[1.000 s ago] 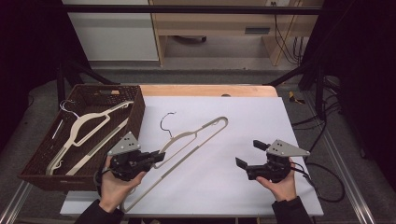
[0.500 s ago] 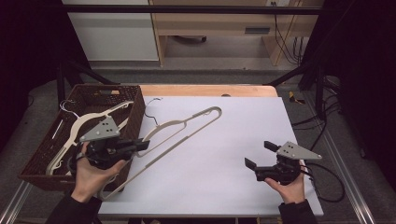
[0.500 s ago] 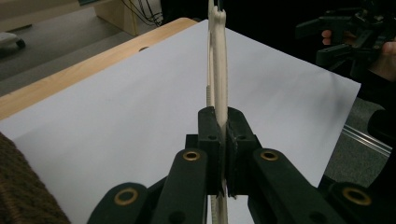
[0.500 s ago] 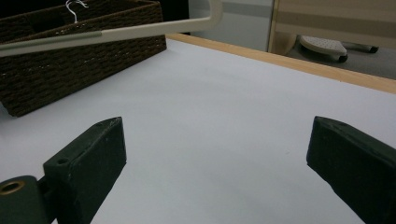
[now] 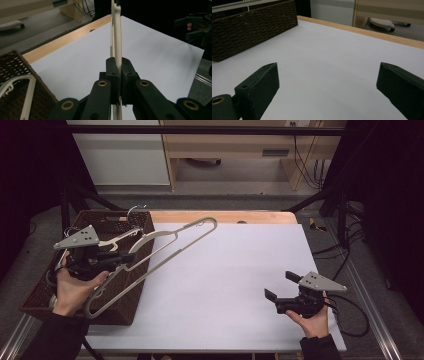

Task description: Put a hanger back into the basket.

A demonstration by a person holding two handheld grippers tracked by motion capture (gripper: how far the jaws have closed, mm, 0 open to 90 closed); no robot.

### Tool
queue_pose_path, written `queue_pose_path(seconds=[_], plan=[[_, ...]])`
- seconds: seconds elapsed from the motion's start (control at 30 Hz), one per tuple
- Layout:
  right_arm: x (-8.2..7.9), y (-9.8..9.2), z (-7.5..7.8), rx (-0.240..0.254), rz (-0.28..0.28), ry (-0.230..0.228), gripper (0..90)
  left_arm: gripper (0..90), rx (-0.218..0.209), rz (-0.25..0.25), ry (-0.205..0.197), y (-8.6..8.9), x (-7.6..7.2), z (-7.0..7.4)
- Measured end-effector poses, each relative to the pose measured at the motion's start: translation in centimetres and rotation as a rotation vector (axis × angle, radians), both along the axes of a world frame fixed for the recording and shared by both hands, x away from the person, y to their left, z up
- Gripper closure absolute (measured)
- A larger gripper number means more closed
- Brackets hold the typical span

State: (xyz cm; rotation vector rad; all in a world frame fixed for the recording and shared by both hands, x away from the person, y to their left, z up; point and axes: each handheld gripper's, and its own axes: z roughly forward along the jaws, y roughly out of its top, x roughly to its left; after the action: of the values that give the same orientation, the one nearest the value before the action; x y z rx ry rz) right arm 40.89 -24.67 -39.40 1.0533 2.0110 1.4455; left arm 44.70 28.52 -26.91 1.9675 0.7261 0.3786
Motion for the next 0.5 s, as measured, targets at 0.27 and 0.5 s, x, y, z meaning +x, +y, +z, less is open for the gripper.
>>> queue_pose_path(seconds=[0.27, 0.5], plan=[[0.1, 0.0, 0.0, -0.005, -0.001, 0.000, 4.3, 86.6, -0.007, 0.029, -0.005, 2.4, 1.7, -0.1], [0.1, 0.0, 0.0, -0.008, -0.002, 0.001, 4.2, 86.5, -0.004, 0.061, -0.009, 5.1, 2.8, -0.2]])
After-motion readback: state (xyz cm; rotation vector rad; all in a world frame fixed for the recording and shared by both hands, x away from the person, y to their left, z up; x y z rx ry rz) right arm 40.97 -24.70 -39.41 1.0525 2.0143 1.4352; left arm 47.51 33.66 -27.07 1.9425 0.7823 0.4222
